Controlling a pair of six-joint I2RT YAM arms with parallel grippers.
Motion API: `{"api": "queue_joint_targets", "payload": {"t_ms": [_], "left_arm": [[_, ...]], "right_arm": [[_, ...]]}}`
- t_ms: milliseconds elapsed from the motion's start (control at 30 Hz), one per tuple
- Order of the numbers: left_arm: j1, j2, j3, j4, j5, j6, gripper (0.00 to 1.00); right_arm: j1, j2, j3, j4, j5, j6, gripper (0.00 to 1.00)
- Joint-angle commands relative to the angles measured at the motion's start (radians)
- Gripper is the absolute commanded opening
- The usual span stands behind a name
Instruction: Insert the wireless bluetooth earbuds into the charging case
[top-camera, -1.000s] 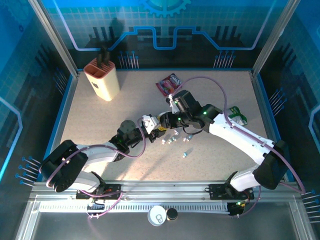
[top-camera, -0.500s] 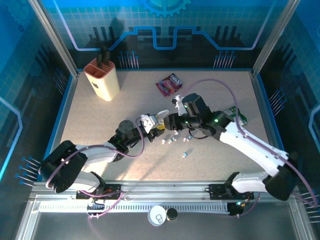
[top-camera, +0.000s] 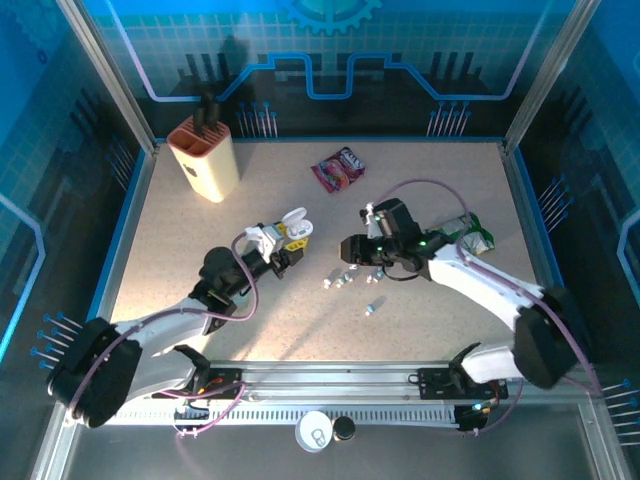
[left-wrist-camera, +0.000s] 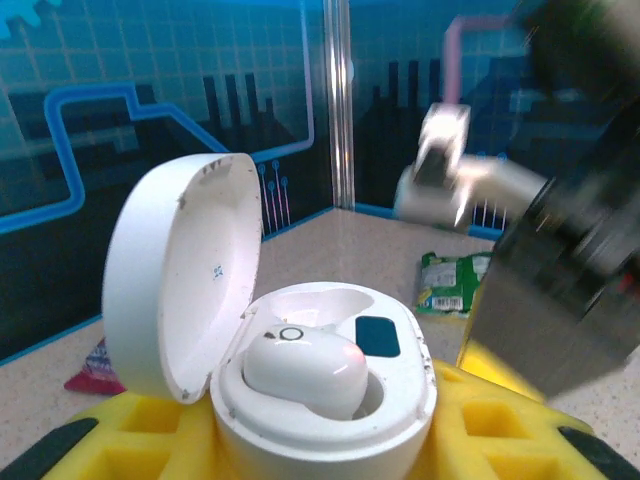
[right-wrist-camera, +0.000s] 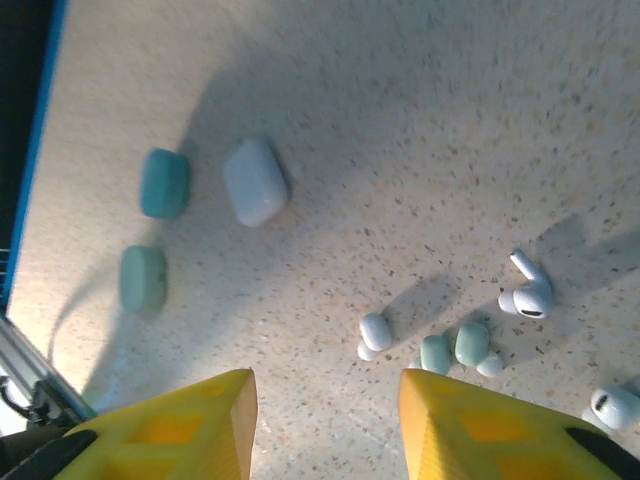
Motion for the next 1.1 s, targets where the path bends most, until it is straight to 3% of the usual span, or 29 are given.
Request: {"api": "queue_joint_targets", "payload": {"t_ms": [0, 200, 433, 767, 1067], "left_arm": [[0.006, -0.050, -0.017, -0.022, 0.020, -0.016, 0.37], [0.005, -0.087, -0.011, -0.067, 0.043, -0.010, 0.38], [0.005, -0.090, -0.012, -0.083, 0.056, -0.011, 0.38], [0.005, -0.077, -0.005, -0.083, 0.074, -0.011, 0.38], [0.006, -0.072, -0.009, -0.082, 0.074, -0.009, 0.38]], "right_arm": [[0.022, 0.117, 0.068, 0.040, -0.047, 0.007, 0.42], [0.064, 0.316, 0.156, 0.027, -0.076, -0.013, 0.40], [0.077, 0.433, 0.181, 0.016, -0.102, -0.028, 0.41], [0.086, 0.503, 0.190, 0.000, -0.130, -0.048, 0.41], [0.098, 0.465, 0.158, -0.023, -0.139, -0.056, 0.39]]}}
